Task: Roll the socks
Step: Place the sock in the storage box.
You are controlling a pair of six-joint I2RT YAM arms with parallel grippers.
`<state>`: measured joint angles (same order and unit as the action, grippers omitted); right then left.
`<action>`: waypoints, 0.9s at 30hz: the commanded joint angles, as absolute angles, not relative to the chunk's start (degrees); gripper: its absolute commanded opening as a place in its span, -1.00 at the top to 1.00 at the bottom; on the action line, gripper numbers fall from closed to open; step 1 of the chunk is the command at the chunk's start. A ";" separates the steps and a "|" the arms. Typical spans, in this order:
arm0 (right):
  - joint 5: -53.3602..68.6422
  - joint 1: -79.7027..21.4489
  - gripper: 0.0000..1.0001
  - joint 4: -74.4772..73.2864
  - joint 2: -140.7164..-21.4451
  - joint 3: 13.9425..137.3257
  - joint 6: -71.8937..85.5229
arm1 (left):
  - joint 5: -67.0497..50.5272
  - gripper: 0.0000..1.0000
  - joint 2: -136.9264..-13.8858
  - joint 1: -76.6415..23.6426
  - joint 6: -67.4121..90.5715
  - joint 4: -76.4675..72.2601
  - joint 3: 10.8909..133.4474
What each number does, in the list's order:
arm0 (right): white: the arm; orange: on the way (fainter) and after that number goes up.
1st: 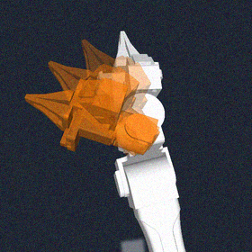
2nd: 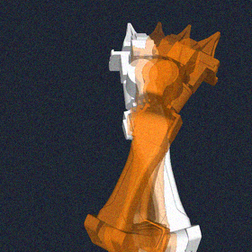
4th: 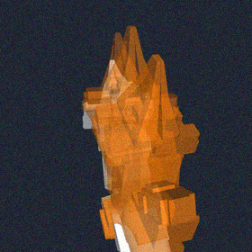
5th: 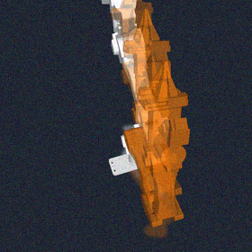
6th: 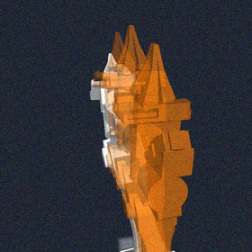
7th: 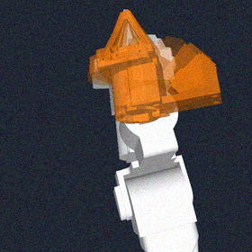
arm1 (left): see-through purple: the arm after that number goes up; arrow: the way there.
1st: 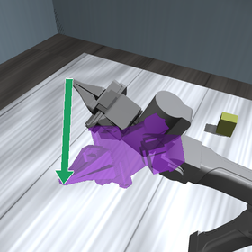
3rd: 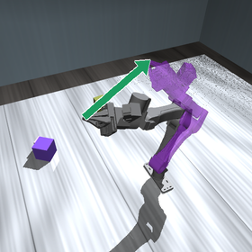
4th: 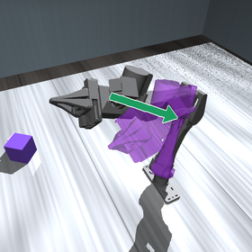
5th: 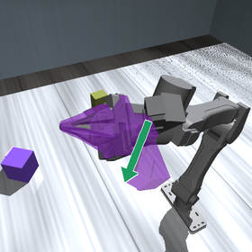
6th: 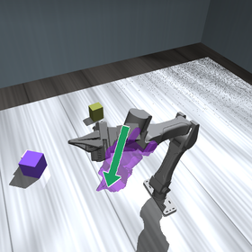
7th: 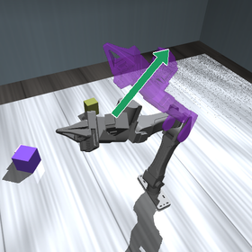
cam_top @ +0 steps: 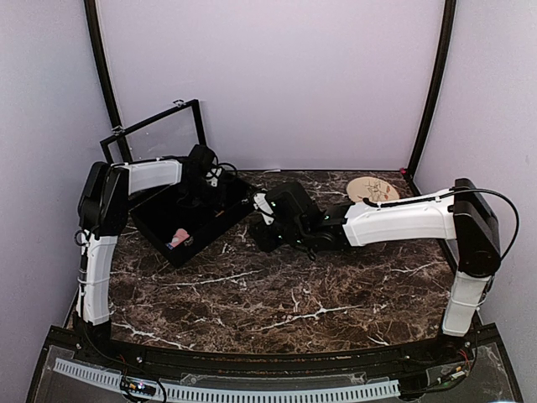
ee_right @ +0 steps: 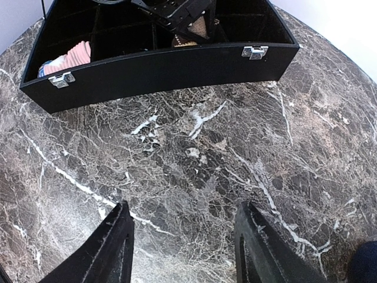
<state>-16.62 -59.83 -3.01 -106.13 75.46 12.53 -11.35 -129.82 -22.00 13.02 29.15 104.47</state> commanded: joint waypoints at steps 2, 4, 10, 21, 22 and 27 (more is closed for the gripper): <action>-16.38 -59.41 -0.08 -0.98 -104.17 75.21 12.50 | -12.64 1.00 -131.04 -21.91 12.02 38.82 105.04; -16.27 -59.41 -0.08 -1.05 -104.23 75.32 12.48 | -12.83 1.00 -130.97 -21.97 12.26 40.72 104.86; -15.76 -59.41 -0.08 -0.60 -104.25 75.09 12.48 | -14.56 1.00 -131.21 -21.97 13.21 42.92 103.97; -14.99 -59.25 -0.08 1.80 -103.50 72.59 12.57 | -16.12 1.00 -135.40 -21.72 13.13 49.03 107.13; -14.75 -59.12 -0.08 1.93 -103.50 72.45 12.56 | -16.04 1.00 -135.72 -21.69 13.22 49.18 107.31; -13.82 -58.33 -0.09 2.33 -103.70 72.09 12.33 | -15.30 0.87 -137.30 -21.54 13.77 50.03 108.58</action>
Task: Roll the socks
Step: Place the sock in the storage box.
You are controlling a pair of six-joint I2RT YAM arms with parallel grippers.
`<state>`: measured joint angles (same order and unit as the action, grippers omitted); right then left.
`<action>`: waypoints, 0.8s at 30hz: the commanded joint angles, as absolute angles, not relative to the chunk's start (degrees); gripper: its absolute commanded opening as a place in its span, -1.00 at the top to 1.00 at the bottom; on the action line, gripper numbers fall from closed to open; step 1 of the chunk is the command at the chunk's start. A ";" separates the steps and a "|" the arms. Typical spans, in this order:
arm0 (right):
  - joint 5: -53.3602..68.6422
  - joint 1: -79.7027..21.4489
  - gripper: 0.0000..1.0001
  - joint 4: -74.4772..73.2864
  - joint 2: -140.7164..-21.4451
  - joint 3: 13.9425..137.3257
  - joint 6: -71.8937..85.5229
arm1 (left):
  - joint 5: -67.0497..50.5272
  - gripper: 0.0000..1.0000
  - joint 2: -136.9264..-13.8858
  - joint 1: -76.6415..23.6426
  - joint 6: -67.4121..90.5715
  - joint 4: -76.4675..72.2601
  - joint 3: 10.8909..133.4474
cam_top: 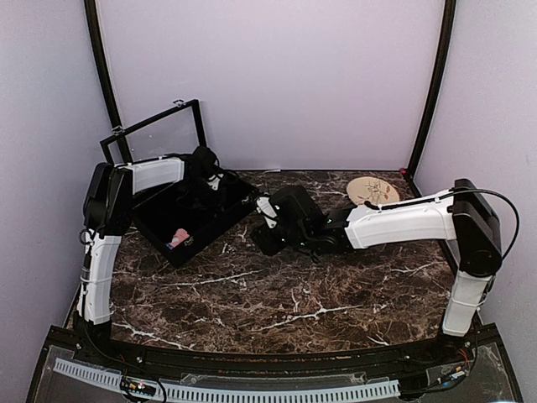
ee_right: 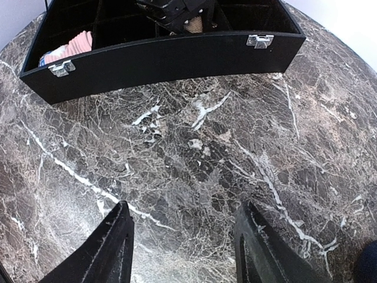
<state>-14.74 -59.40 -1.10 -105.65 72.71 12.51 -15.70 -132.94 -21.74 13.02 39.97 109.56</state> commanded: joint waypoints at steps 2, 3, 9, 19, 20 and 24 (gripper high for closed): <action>-13.39 -58.00 -0.08 2.37 -103.70 72.07 12.28 | -14.85 0.69 -137.90 -21.46 13.78 51.01 109.45; -13.22 -57.86 -0.08 2.50 -103.70 72.07 12.23 | -14.60 0.63 -138.13 -21.50 13.65 51.20 109.89; -12.60 -57.41 -0.09 2.57 -104.03 72.31 12.29 | -12.67 0.28 -138.79 -21.40 13.45 52.66 111.02; -12.28 -57.23 -0.09 2.39 -104.45 72.98 12.03 | -11.63 -0.04 -137.31 -21.35 12.66 55.18 111.59; -12.22 -57.22 -0.09 2.38 -104.46 73.03 12.12 | -11.54 -0.05 -136.94 -21.34 12.57 55.19 111.47; -12.04 -57.22 -0.09 2.28 -104.39 73.08 12.24 | -11.58 -0.09 -135.63 -21.36 12.52 55.20 111.20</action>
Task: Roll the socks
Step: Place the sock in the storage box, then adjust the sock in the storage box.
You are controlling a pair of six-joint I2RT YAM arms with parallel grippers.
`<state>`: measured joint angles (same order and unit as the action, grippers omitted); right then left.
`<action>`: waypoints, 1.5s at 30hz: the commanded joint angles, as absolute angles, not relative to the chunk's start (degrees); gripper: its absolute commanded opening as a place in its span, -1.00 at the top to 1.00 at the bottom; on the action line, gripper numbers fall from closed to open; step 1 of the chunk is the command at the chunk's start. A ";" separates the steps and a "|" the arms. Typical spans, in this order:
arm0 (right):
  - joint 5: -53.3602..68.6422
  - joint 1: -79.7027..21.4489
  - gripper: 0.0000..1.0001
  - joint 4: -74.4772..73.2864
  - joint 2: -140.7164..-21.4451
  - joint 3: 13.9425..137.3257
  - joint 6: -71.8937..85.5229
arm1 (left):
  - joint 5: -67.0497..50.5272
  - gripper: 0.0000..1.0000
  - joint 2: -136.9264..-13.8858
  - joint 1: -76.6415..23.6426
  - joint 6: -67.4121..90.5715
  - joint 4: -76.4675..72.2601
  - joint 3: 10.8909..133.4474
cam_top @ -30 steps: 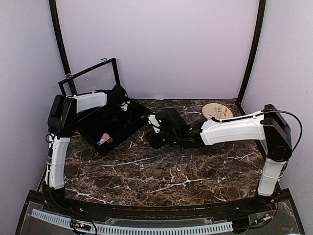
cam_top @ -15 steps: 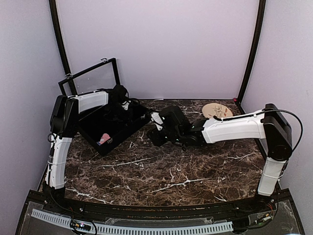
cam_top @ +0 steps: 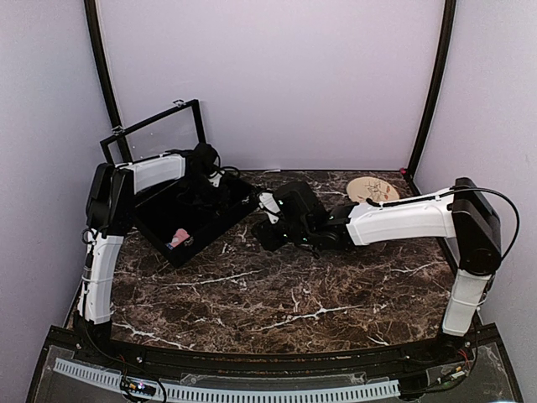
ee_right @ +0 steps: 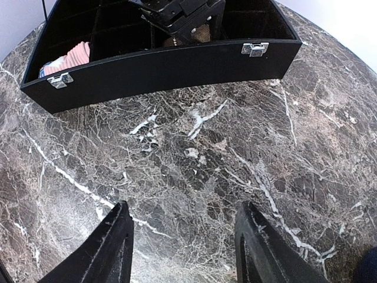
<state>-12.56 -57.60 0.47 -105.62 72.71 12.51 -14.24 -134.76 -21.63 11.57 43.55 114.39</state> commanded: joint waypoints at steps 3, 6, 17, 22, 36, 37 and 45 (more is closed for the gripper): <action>-12.03 -57.22 -0.09 2.19 -104.28 72.97 12.48 | -11.61 -0.10 -134.77 -21.36 12.70 55.04 111.32; -12.03 -57.22 -0.09 2.03 -104.04 72.78 12.58 | -11.74 -0.11 -133.39 -21.34 12.86 54.65 111.22; -11.88 -57.30 -0.09 1.93 -103.95 72.86 12.83 | -11.88 -0.23 -130.28 -21.33 13.03 54.40 111.25; -11.83 -57.30 -0.09 2.00 -103.74 72.78 12.85 | -11.83 -0.25 -129.03 -21.36 13.46 53.69 111.41; -11.82 -57.47 -0.10 1.97 -103.47 72.62 13.01 | -8.97 -0.25 -123.38 -21.42 13.17 49.61 112.77; -11.86 -57.48 -0.10 1.94 -103.47 72.68 13.01 | -8.82 -0.25 -123.18 -21.44 13.18 49.31 112.75; -12.35 -57.74 -0.10 1.81 -103.18 72.69 13.01 | -8.73 -0.05 -122.67 -21.71 12.45 46.58 111.55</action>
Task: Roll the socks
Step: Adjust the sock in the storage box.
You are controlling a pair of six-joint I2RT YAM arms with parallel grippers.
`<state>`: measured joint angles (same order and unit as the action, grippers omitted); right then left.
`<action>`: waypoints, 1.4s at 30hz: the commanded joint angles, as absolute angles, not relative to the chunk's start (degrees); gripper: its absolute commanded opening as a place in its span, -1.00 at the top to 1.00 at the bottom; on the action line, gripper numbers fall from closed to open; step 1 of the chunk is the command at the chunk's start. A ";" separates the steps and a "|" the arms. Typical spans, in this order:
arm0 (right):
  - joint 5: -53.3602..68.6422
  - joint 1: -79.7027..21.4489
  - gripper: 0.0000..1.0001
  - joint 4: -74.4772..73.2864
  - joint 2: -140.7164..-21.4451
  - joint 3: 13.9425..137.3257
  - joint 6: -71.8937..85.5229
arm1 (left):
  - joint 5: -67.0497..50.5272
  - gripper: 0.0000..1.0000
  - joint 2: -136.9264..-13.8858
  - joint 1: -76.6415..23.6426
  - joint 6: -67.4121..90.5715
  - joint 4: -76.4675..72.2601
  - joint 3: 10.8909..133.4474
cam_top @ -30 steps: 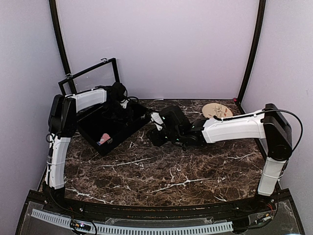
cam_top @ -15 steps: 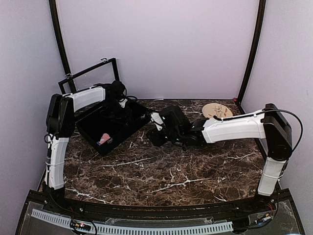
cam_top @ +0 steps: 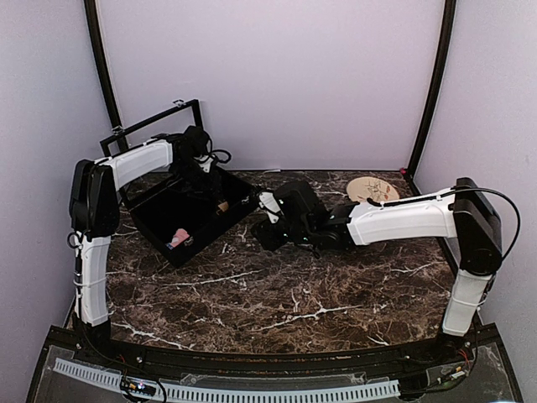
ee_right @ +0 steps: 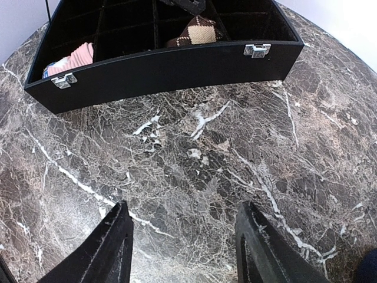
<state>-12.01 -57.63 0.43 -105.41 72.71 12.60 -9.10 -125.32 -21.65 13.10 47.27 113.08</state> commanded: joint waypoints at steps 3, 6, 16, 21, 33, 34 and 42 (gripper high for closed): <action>-12.37 -57.82 -0.10 1.79 -103.01 72.60 13.01 | -8.94 0.03 -122.63 -21.74 12.46 46.05 110.42; -12.48 -57.83 -0.10 1.68 -103.05 72.60 13.01 | -9.07 0.06 -122.65 -21.85 12.42 45.13 109.40; -12.83 -57.87 -0.10 1.92 -102.50 71.73 13.27 | -8.89 0.05 -123.50 -22.63 12.63 42.72 109.41; -13.36 -57.83 -0.10 1.89 -102.22 71.46 13.18 | -8.66 0.05 -125.00 -23.00 12.77 42.87 109.99; -13.38 -57.75 -0.11 1.98 -102.66 71.72 12.91 | -7.33 0.05 -128.11 -23.06 12.63 43.81 112.42; -13.41 -57.70 -0.11 1.97 -102.66 71.72 12.89 | -7.18 0.05 -128.23 -23.09 12.64 43.71 112.43; -13.09 -57.48 -0.11 1.94 -103.18 72.05 12.73 | -6.07 0.10 -129.48 -23.11 12.39 42.92 113.58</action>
